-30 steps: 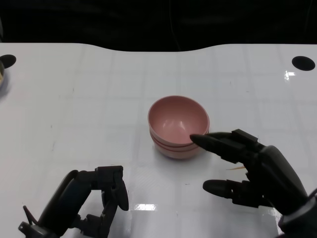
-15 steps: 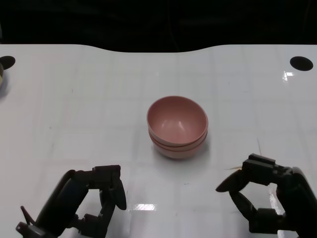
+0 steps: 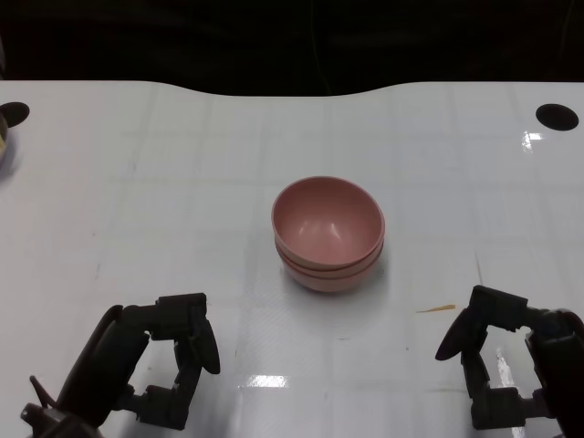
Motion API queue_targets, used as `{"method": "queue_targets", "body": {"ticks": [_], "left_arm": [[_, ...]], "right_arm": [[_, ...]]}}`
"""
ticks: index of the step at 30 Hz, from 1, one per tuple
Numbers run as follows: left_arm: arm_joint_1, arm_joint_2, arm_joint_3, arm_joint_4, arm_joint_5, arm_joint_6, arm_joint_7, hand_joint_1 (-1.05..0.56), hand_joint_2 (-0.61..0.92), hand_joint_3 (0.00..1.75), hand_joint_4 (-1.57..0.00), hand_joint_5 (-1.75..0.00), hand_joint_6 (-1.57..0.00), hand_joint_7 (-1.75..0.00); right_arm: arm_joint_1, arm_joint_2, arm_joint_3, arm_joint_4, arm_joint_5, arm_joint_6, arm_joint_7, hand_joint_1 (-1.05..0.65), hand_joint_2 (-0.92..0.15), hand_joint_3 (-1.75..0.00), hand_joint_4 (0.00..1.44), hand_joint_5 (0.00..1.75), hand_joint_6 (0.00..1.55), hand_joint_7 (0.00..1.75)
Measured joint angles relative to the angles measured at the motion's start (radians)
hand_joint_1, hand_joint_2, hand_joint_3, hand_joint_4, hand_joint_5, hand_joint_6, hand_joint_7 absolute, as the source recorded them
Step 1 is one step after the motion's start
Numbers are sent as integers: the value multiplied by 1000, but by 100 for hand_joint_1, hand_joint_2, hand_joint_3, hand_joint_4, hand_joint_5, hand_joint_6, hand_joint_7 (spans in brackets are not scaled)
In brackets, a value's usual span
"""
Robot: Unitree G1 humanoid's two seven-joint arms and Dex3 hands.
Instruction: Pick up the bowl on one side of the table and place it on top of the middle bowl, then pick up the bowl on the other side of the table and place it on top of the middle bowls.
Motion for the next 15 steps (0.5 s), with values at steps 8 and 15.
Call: {"method": "queue_targets", "body": {"ticks": [8,15], "left_arm": [[-7,-7,0,28,-15,-26,-16,4,19,165,-98,-162,-94,-143],[-8,-6,2,35,-16,-54,-23,4,17,166,-99,-159,-95,-139]], "right_arm": [[-2,20,-4,19,-1,-1,19,21,-11,-175,97,168,91,143],[-3,29,-6,32,-3,-8,21,22,-11,-175,96,166,91,141]]}}
